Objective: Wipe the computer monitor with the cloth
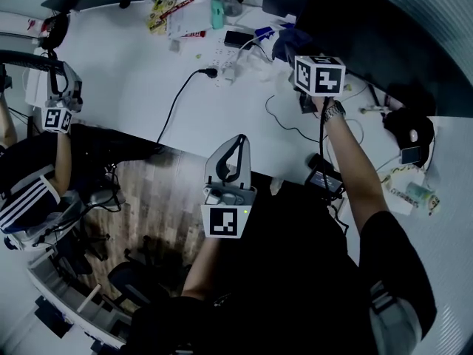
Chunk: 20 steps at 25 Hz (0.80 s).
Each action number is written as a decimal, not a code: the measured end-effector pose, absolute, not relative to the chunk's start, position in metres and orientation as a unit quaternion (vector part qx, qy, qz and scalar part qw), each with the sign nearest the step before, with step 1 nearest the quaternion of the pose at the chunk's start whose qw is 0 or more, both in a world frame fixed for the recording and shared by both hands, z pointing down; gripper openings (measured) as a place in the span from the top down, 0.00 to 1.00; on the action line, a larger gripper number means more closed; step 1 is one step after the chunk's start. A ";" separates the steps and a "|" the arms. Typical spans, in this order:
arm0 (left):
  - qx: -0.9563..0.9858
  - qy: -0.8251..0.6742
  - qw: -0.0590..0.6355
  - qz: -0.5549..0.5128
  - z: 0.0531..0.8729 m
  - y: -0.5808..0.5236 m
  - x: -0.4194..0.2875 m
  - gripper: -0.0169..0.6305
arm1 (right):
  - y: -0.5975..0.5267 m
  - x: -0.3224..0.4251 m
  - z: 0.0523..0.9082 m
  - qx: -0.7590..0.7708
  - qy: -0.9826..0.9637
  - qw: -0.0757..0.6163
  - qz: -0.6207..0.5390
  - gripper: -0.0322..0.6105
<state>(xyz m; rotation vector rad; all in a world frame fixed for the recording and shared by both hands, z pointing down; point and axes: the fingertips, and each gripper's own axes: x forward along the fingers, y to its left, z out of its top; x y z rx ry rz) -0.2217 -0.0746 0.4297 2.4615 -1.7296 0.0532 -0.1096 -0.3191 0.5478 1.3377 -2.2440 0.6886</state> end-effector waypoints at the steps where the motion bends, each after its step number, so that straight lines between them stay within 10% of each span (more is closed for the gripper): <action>1: 0.819 -0.570 0.067 0.018 0.429 -0.074 -0.220 0.96 | -0.319 -0.109 0.543 0.485 -0.811 0.217 0.246 0.84; 20: 0.836 -0.546 0.042 -0.033 0.400 -0.072 -0.212 0.96 | -0.324 -0.111 0.429 0.507 -0.830 0.166 0.163 0.84</action>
